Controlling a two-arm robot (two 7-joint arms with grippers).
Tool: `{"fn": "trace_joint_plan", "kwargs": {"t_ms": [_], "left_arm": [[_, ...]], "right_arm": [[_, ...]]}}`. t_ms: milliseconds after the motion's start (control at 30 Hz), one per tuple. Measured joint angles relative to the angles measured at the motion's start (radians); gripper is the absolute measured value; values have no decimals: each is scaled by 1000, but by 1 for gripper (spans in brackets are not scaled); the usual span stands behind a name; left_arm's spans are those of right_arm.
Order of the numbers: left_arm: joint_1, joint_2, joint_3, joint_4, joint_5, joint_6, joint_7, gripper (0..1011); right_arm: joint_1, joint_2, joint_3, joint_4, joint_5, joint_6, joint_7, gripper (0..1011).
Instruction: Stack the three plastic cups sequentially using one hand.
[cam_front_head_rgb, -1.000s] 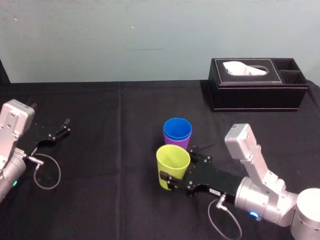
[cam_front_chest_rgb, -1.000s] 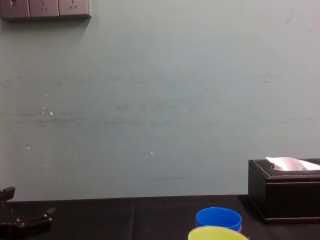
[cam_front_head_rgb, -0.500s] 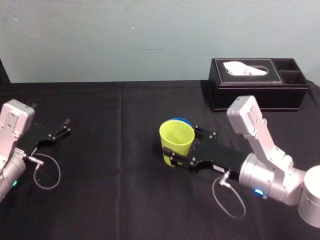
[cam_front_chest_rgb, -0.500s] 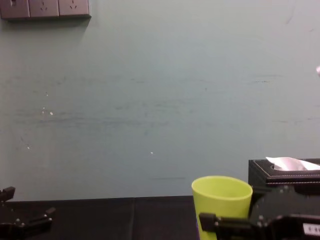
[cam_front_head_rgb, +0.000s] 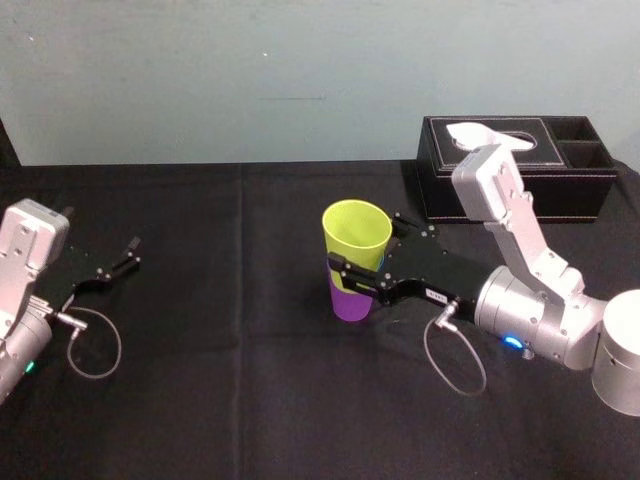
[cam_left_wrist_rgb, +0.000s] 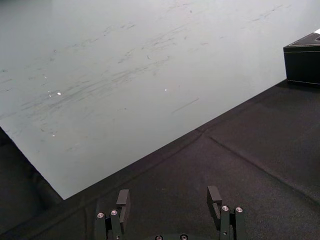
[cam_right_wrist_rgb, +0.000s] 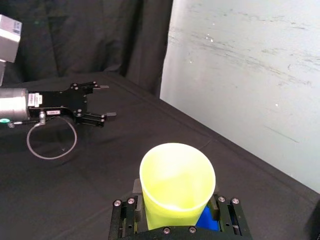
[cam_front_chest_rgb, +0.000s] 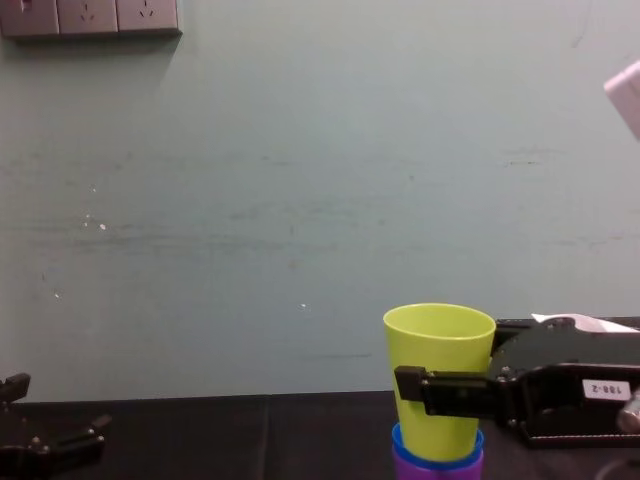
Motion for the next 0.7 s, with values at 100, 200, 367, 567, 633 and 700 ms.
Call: {"fn": "trace_joint_plan", "kwargs": {"t_ms": [100, 200, 367, 567, 633, 700], "left_arm": [[0, 0, 0, 0, 0, 0, 0, 1010], [0, 0, 0, 0, 0, 0, 0, 1010], [0, 0, 0, 0, 0, 0, 0, 1010], [0, 0, 0, 0, 0, 0, 0, 1010], [0, 0, 0, 0, 0, 0, 0, 1010], [0, 0, 0, 0, 0, 0, 0, 1010]], "right_arm": [[11, -6, -2, 9, 0, 6, 0, 738], [28, -15, -7, 25, -1, 10, -2, 738], [45, -28, -13, 46, -6, 14, -5, 738], [70, -42, -19, 74, -9, 21, -6, 738], [79, -48, -22, 85, -11, 24, -7, 738], [85, -51, -24, 93, -13, 26, -7, 738]]}}
